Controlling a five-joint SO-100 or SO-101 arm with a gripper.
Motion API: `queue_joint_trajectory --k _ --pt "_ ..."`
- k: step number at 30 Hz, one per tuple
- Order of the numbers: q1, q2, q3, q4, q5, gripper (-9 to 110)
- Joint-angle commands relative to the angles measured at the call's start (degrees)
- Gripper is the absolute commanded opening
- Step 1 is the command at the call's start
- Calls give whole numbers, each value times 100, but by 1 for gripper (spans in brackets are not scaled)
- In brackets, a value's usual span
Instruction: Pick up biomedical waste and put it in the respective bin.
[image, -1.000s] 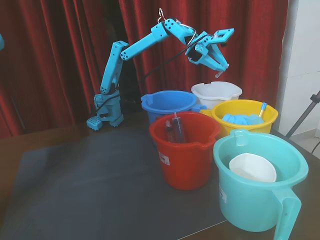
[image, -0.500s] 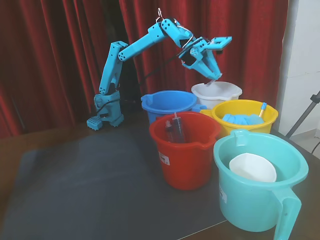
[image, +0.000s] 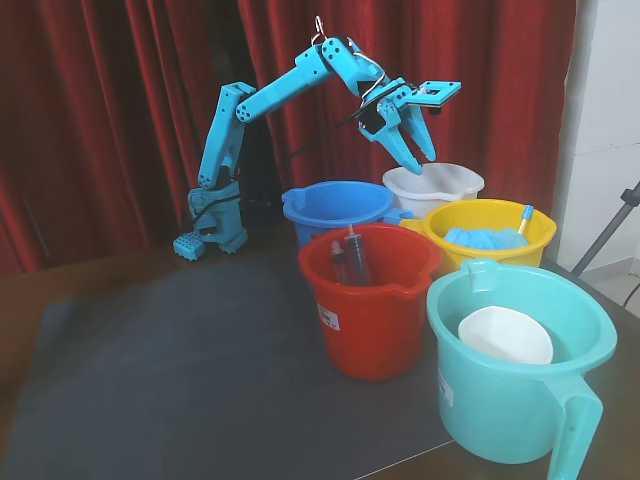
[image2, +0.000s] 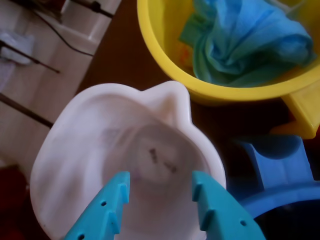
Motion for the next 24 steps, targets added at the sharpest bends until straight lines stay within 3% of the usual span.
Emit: queue_joint_trajectory --k 1,7,12,17,20,24 --pt "-44 457 -141 -44 62 14" --pt "44 1916 -141 1134 -378 12" --pt "1292 3937 -53 2505 -2470 0" --pt "3393 5344 -18 3331 -5695 0" --pt "4298 5502 729 3419 -7225 0" --pt "5098 5634 1811 3270 -8534 0"
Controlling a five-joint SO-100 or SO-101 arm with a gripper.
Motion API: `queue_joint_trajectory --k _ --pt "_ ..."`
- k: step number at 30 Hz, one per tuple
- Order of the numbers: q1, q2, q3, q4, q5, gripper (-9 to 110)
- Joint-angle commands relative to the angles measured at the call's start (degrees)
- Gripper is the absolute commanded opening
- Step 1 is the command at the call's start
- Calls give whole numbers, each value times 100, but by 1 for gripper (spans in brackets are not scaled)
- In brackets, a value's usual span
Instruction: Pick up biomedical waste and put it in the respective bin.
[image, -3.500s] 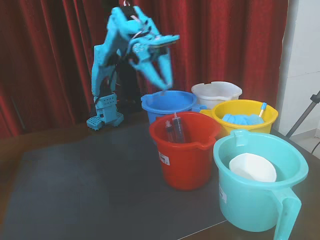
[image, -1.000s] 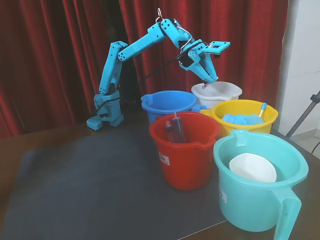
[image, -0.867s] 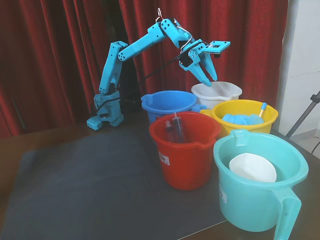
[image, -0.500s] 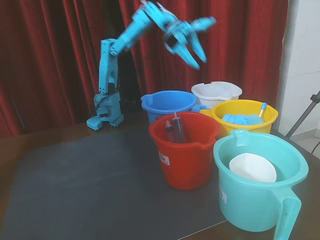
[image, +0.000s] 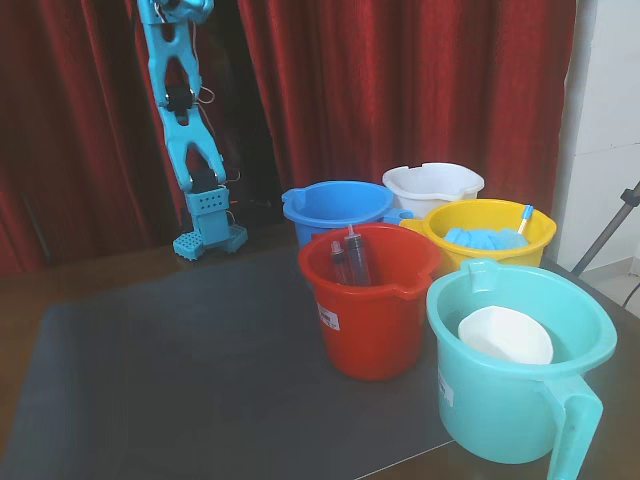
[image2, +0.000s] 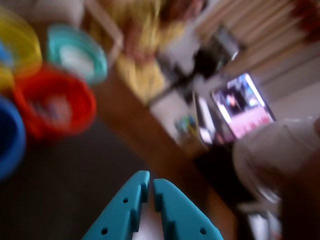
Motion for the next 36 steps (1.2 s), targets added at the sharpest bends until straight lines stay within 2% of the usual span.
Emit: queue_joint_trajectory --k 1,5,6,7,14,16,18,25,31,36 --pt "773 220 686 1441 -940 0" --pt "1380 940 2303 378 -2092 0" --pt "1468 1151 2883 9 -2215 0" --pt "1591 1714 4122 -782 -2347 0" --pt "1529 4491 9501 -4122 -2355 0" --pt "1512 5476 10890 -4605 -2364 0" --pt "1512 5889 10863 -4359 -2347 -1" --pt "1512 5440 10872 -3384 -2364 0" --pt "1608 5432 10846 -1635 -2276 0" --pt "1617 5432 10819 -1529 -2268 0"
